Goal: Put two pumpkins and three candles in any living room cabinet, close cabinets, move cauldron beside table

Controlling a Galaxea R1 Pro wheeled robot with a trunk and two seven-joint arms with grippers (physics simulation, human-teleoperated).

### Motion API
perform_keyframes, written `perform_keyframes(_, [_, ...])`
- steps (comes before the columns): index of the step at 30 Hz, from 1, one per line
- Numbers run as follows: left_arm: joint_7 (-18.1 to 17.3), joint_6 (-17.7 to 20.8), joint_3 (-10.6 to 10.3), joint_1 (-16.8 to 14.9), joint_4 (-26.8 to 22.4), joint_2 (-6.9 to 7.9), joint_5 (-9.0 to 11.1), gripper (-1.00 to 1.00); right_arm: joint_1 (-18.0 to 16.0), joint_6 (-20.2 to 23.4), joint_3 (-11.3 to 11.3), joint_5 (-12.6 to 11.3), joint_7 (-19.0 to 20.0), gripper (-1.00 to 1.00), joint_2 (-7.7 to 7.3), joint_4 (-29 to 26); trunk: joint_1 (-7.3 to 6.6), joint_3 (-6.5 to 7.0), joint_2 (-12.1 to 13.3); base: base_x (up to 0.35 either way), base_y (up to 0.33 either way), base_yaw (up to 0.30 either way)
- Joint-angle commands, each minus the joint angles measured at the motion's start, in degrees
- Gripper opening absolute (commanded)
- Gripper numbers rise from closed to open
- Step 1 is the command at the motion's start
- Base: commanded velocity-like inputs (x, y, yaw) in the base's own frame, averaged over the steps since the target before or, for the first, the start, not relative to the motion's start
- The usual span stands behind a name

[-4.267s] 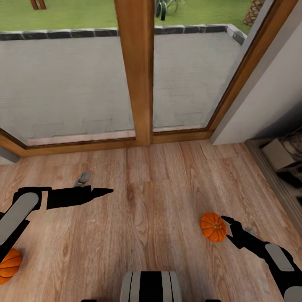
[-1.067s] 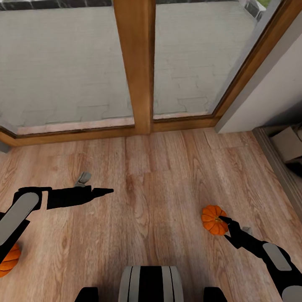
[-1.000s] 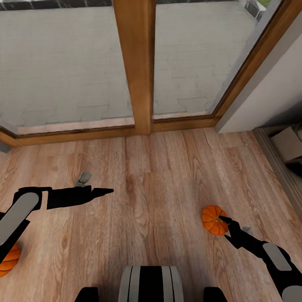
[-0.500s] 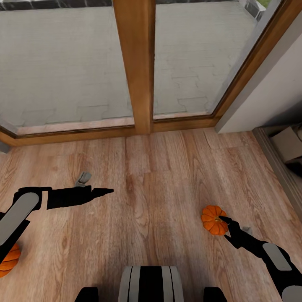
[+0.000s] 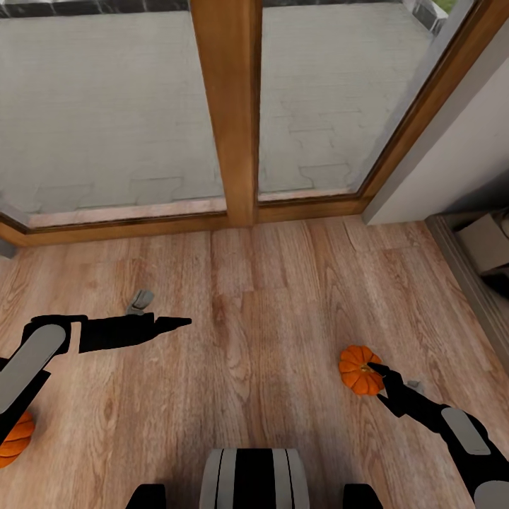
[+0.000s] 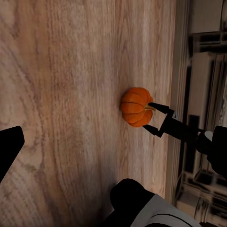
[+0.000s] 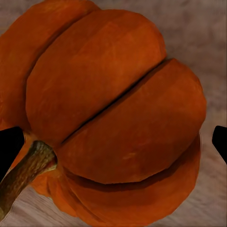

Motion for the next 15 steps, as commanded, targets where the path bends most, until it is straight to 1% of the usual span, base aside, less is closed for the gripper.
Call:
perform_keyframes(1, [-0.61, 0.06, -0.08, -0.07, 0.05, 0.01, -0.57, 1.0, 0.0, 0.26, -0.06, 2.3, 0.0, 1.0, 0.07, 0.79, 0.01, -0.03, -0.01, 0.004, 0.0, 0.0])
perform_keyframes(15, [-0.61, 0.06, -0.08, -0.07, 0.05, 0.01, -0.57, 1.0, 0.0, 0.26, -0.01, 2.3, -0.03, 1.0, 0.15, 0.79, 0.01, -0.03, -0.01, 0.001, 0.0, 0.0])
